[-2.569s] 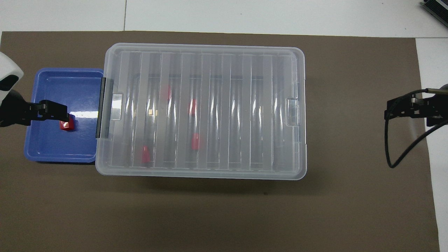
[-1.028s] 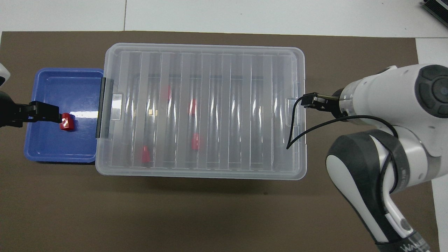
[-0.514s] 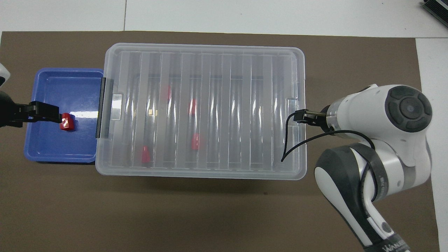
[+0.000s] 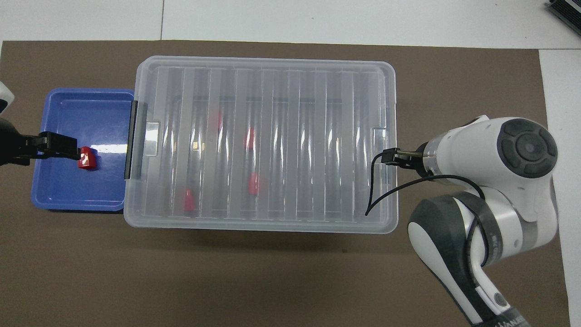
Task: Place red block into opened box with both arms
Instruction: 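Slide the lid away from the tray while the left gripper reaches the block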
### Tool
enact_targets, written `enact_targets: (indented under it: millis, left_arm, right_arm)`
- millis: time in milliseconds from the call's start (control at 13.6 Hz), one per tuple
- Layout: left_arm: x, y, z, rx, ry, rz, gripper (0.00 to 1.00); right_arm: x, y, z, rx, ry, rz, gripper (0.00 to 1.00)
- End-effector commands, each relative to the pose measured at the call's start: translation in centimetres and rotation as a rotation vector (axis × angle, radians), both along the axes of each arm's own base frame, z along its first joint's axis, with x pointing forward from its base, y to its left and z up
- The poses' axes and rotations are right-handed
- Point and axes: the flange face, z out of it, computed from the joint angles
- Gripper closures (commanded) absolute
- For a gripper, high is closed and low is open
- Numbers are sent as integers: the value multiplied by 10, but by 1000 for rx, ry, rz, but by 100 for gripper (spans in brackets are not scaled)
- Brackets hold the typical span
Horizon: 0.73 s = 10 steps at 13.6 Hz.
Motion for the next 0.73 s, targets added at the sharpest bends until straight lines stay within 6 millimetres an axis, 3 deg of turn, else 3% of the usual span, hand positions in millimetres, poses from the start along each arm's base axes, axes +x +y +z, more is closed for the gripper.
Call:
enact_targets:
  millis: [0,147,220,367,514,661]
  left_arm:
    - [-3,3,-5,15,-43,-27,0]
    - [2,6,-13,16,-87,-60,0]
    - [9,17,-20,17,-98,-56,0]
    - [34,33,-56,24,-94,-107,0]
    - [60,62,-102,33,-106,-136,0]
    - [72,68,-147,42,-148,-148,0]
  right_arm:
    - [-5,-33,-3,-4,14,47,5]
    - [-5,-61,-4,-15,45,95,5]
    - [-3,-77,-4,-18,47,121,4]
    - [-1,-107,-3,-24,44,177,3]
    - [0,-140,-3,-31,46,236,2]
    - [1,-170,-3,-40,41,298,1]
